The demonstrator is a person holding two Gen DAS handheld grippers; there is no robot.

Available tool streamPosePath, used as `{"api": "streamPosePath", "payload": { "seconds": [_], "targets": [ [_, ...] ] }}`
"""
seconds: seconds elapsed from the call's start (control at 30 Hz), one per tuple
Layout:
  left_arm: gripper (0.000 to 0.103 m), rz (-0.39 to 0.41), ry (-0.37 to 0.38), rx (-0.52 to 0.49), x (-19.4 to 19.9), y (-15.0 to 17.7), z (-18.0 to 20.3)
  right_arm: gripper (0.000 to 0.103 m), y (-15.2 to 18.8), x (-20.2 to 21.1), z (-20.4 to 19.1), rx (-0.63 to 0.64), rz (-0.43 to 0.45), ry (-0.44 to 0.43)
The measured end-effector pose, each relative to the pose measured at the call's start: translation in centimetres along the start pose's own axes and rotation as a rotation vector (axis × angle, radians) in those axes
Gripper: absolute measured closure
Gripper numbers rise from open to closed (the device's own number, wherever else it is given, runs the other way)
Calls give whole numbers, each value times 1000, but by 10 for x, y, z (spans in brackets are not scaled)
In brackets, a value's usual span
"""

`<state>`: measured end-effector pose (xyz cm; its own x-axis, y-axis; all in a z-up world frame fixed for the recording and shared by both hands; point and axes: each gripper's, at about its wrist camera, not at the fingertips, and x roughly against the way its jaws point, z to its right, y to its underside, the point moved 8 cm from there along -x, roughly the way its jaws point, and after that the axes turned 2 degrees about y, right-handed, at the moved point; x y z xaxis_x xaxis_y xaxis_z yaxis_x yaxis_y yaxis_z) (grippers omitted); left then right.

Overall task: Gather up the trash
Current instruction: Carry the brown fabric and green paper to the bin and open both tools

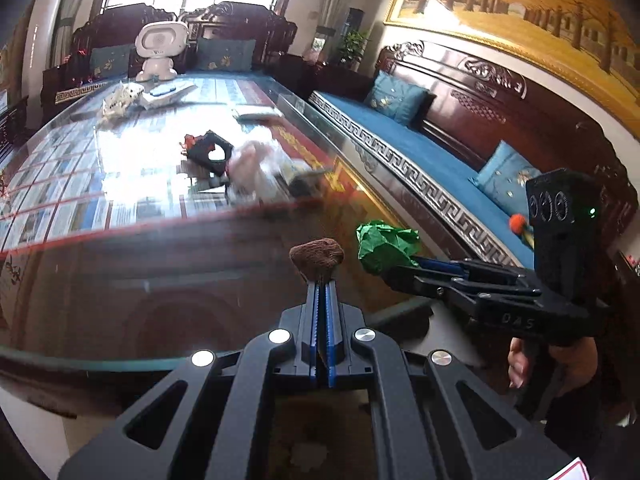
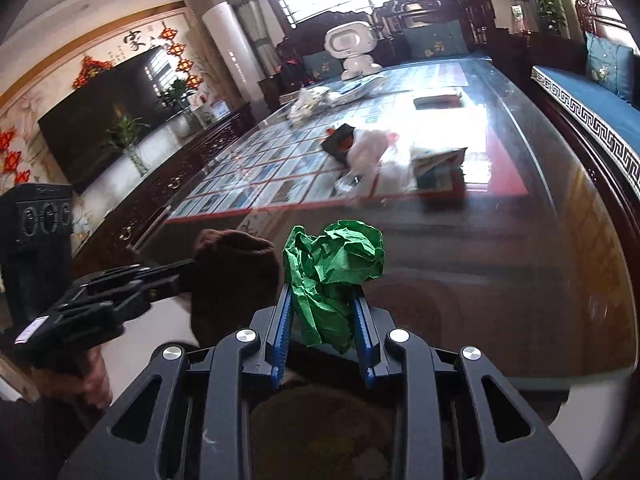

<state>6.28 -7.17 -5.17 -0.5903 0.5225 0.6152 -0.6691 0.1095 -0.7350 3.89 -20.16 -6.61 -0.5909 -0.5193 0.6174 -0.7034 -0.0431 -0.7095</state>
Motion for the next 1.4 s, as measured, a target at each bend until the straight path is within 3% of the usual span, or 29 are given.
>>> {"api": "streamPosePath", "payload": {
  "seconds": [0.27, 0.5, 0.7, 0.77, 0.8, 0.83, 0.87, 0.9, 1.03, 1.4],
  "targets": [
    [99, -111, 16, -29, 15, 80, 17, 75, 87, 9, -28, -26, -91, -46],
    [99, -246, 26, 7, -5, 152, 15, 75, 167, -13, -36, -50, -249, -51],
    [98, -371, 25, 32, -34, 206, 6, 75, 208, -28, -26, -71, -321, -16],
    [91, -407, 32, 52, -41, 222, 1, 75, 213, -31, -21, -78, -332, 2],
    [75, -422, 34, 50, -44, 228, 0, 75, 217, -35, -17, -88, -340, 8],
    [48, -427, 27, 51, -46, 231, -2, 75, 219, -36, -16, -94, -342, 10],
    [37, -426, 17, 60, -48, 234, -6, 75, 222, -38, -14, -97, -346, 13],
    [32, -433, 10, 66, -50, 238, -9, 75, 224, -41, -12, -105, -353, 17],
    [27, -453, 15, 96, -54, 245, -16, 75, 235, -38, -12, -109, -365, 7],
    [18, -436, -68, 159, -56, 245, -48, 74, 233, -50, -19, -93, -369, -10]
  ]
}}
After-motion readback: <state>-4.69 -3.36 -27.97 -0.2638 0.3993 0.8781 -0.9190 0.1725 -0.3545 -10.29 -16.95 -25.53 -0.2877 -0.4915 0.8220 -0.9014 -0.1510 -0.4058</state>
